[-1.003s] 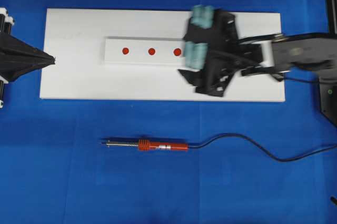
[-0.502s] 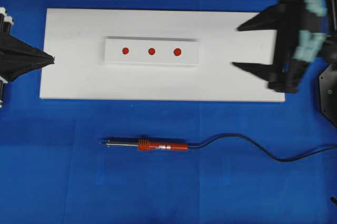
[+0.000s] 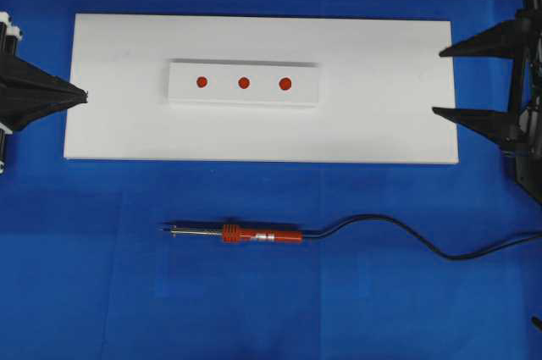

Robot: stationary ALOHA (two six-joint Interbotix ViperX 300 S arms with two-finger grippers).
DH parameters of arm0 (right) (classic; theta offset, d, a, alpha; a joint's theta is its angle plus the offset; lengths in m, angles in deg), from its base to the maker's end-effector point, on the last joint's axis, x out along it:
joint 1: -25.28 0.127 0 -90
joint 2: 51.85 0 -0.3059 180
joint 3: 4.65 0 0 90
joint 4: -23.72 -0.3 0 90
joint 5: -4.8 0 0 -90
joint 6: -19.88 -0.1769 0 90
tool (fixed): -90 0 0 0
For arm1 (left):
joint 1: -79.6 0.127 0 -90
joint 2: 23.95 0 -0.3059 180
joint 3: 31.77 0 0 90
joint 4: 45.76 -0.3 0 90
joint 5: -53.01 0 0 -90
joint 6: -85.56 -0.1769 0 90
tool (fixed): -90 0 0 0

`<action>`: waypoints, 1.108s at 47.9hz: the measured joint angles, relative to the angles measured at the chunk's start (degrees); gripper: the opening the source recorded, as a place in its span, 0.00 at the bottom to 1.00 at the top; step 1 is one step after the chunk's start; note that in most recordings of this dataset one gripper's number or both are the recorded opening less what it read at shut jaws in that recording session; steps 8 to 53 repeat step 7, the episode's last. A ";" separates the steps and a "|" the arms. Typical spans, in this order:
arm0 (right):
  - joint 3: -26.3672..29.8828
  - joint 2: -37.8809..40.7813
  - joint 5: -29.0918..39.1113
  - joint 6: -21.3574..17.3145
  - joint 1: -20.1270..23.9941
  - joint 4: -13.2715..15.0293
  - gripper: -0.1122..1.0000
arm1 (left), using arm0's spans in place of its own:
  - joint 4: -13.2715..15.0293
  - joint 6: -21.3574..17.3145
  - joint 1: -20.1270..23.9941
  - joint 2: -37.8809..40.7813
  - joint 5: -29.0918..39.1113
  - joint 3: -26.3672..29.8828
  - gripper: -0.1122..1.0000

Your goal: Touch the tip of the soldering iron to the mark.

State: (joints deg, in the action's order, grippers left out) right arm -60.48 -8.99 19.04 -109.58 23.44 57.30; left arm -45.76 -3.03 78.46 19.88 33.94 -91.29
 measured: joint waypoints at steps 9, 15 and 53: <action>-1.85 -1.58 -0.26 0.00 0.00 -0.53 0.82 | -0.09 0.00 0.00 0.00 0.00 0.00 0.10; -1.85 -1.58 -0.26 0.00 0.00 -0.53 0.82 | -0.09 0.00 0.00 0.00 0.00 0.00 0.10; -1.85 -1.58 -0.26 0.00 0.00 -0.53 0.82 | -0.09 0.00 0.00 0.00 0.00 0.00 0.10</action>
